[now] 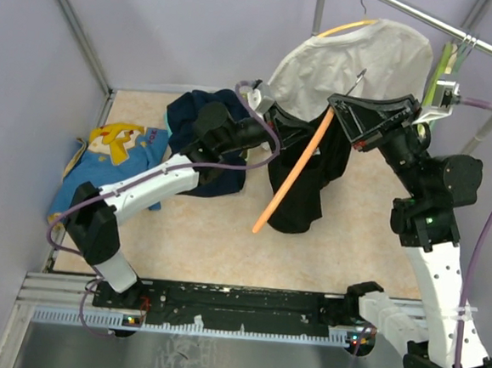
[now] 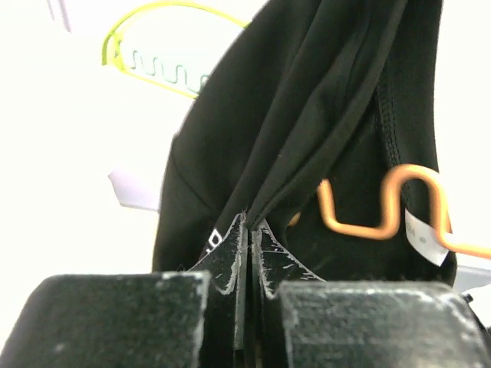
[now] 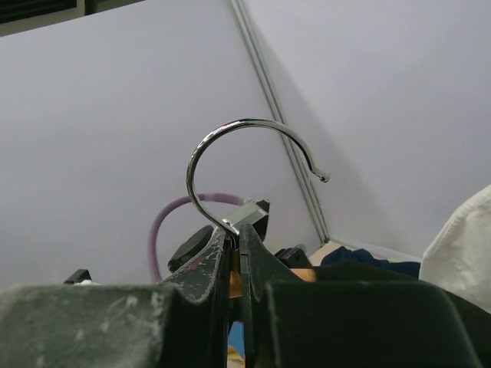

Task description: Remove the t-shirt from the hanger

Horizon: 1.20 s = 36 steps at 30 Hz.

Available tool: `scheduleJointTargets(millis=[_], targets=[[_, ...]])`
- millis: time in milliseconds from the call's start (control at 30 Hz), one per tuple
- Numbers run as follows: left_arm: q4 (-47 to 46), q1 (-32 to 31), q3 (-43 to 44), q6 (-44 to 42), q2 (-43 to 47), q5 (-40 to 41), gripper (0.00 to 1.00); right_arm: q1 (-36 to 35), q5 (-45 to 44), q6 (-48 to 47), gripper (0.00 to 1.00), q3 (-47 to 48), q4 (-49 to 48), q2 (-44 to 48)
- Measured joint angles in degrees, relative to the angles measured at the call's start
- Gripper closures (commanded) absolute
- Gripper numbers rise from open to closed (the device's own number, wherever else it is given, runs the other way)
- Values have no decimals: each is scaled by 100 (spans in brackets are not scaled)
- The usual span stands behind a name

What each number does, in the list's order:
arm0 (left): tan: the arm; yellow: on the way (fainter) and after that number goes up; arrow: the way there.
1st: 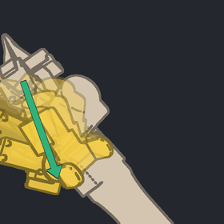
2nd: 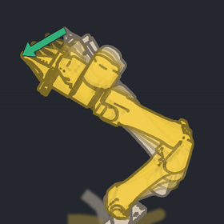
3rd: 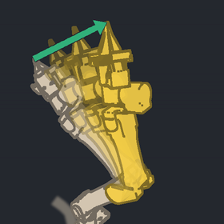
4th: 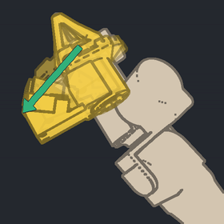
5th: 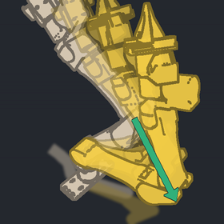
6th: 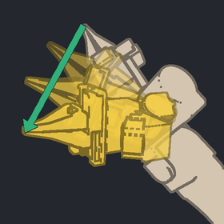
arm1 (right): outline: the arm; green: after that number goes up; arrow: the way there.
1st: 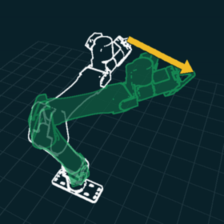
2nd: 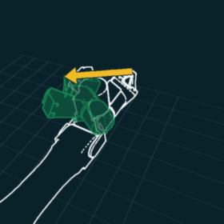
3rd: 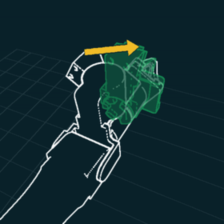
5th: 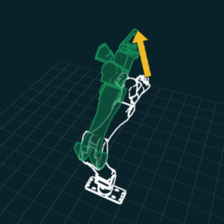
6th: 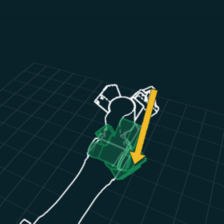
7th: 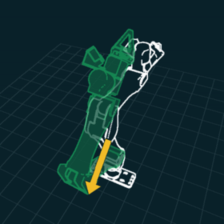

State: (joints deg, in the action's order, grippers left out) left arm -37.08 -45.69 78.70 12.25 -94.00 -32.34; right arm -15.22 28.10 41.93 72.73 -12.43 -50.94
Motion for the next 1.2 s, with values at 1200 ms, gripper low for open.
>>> scheduleJointTargets(millis=[1200], targets=[[2044,0,339,-595,2000,3939,100,0,-1985,-1075,100,807,1082,402]])
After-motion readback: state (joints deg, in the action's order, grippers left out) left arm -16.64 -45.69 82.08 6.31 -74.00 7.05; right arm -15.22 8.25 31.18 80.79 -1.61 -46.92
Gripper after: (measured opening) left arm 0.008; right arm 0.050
